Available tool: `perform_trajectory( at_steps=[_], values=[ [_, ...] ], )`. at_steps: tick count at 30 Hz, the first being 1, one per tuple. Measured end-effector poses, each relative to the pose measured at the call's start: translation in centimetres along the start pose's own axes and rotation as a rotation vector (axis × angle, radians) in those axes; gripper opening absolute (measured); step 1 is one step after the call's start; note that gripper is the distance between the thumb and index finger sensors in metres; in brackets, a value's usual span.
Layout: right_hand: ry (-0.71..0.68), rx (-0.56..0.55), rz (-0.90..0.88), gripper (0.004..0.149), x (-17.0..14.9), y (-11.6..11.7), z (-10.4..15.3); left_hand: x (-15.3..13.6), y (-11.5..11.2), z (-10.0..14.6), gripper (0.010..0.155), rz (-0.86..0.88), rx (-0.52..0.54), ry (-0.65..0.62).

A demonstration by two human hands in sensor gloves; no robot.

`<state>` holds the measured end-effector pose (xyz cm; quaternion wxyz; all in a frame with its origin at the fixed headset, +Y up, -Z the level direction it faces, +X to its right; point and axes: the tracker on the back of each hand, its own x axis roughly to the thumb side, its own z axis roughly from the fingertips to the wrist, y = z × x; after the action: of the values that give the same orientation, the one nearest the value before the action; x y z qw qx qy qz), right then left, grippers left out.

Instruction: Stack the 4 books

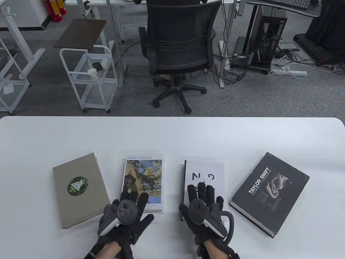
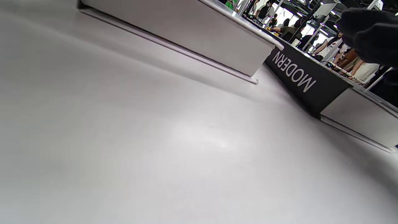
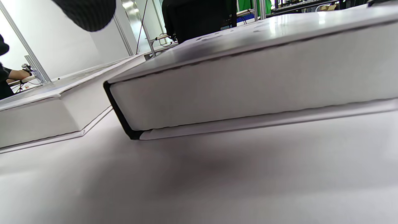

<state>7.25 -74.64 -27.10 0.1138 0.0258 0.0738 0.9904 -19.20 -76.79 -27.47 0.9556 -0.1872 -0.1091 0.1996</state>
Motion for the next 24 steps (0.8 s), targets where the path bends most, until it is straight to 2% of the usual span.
perform_trajectory(
  at_steps=[24],
  values=[
    [-0.019,-0.014,-0.008,0.074,0.1,-0.3,0.2,-1.8,0.3,-0.1,0.077,0.022,0.000,0.068]
  ],
)
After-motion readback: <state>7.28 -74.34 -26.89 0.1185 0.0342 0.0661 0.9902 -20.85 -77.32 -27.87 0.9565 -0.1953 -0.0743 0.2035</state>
